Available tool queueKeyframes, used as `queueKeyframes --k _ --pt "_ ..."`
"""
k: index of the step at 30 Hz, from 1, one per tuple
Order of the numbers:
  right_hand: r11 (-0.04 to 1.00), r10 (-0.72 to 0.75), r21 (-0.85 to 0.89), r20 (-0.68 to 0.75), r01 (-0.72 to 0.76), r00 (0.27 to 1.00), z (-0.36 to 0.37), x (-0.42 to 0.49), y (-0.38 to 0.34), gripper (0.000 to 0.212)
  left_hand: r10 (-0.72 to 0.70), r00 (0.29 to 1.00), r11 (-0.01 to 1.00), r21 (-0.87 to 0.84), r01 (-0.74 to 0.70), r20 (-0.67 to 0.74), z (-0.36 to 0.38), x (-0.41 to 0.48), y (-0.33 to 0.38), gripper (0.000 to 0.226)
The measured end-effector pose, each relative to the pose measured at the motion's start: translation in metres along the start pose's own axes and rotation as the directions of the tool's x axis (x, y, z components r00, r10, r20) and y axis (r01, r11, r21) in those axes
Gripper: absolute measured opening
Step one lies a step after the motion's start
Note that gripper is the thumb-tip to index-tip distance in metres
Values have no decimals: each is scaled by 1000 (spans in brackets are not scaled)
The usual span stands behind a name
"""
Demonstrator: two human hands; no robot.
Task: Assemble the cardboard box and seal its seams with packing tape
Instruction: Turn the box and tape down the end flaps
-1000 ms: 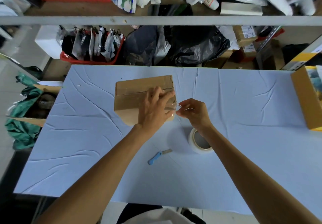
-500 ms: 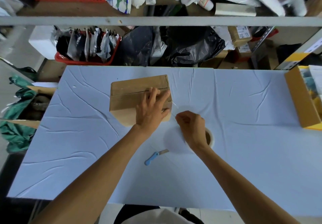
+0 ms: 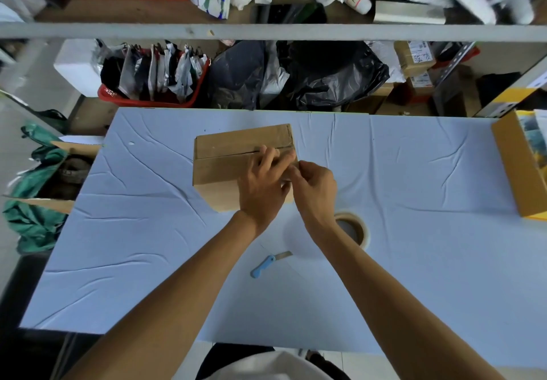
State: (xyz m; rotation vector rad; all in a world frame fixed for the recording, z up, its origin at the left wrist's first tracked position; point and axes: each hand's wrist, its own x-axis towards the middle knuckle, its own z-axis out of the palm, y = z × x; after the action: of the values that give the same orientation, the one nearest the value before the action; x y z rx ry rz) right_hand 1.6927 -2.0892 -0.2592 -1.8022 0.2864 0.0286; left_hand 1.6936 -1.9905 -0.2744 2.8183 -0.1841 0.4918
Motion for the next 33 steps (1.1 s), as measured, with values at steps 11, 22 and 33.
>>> queueKeyframes --k 11,22,33 --pt "998 45 -47 -5 -45 999 -14 29 -14 21 -66 874 992 -62 109 482 -55 54 -63 93" --pt "995 14 -98 105 -4 994 -3 24 -6 46 -367 774 892 -42 450 515 -57 48 -67 84" --pt "953 6 -242 619 184 785 -27 29 -15 118 -436 768 842 -89 532 469 -61 27 -67 58"
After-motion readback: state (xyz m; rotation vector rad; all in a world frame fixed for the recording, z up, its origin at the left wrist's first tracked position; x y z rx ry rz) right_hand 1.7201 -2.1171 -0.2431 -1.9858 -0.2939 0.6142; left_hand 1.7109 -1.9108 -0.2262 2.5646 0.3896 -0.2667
